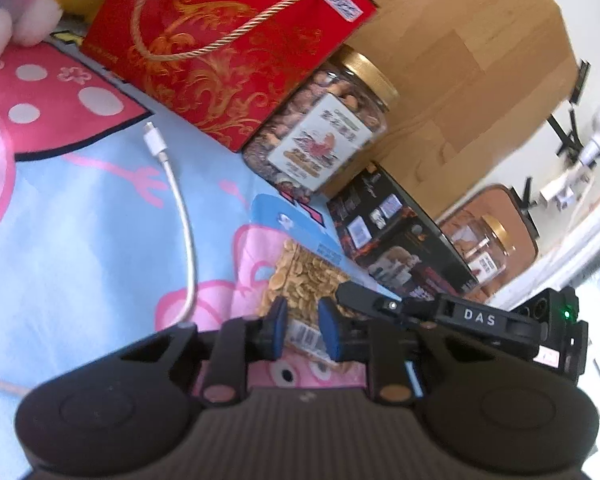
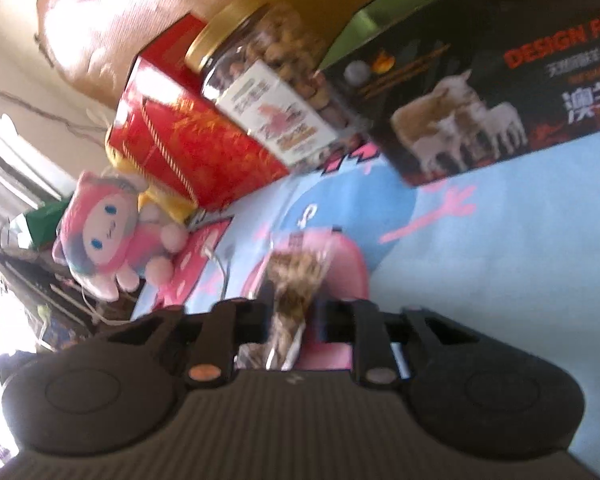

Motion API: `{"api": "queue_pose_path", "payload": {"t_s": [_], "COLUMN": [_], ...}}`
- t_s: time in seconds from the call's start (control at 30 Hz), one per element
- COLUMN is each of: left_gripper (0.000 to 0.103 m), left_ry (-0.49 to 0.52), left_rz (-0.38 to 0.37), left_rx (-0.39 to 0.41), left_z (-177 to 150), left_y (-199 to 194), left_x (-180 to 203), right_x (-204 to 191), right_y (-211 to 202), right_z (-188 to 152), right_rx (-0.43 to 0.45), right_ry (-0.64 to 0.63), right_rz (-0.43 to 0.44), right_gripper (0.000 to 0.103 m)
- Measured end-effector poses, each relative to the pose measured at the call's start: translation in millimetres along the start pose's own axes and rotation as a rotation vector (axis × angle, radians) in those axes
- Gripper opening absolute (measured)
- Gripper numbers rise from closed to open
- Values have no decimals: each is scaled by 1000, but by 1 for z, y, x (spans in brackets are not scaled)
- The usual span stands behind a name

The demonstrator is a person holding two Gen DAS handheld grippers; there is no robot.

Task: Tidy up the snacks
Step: 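Move the right tool to the clear sunflower seed bag, then close the right tool on the seed bag edge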

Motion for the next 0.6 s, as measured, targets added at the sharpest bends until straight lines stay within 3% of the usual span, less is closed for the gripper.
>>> {"api": "queue_pose_path", "payload": {"t_s": [0.1,0.17,0.37,0.6], "left_gripper": [27,40,46,56], "left_ry": [53,78,78,99], "left_rz": [-37,-45,-79,-185], "left_rx": [-10,-6,-61,-102], "left_z": [-3,-7,-24,-59], "left_y": [0,-3,0,-3], "left_x": [12,20,38,80], "right_x": [7,12,33,60], "right_y": [-14,-31,-87,-150], "right_z": [-9,-18,-47,-82], "right_rx": [-5,2,3,29], "right_ry": [36,57,124,161], "right_rz": [18,34,88,149], "right_gripper": [17,16,15,14]}}
Point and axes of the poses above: each gripper's, at about its wrist camera, not at the fingertips, and y roughly the way its jaws point, x to its right, z to its top, the point moved 5 cm from there along y, roughly the way its jaws point, and after that the axes turned 12 degrees about y, right-handed, at the moved point
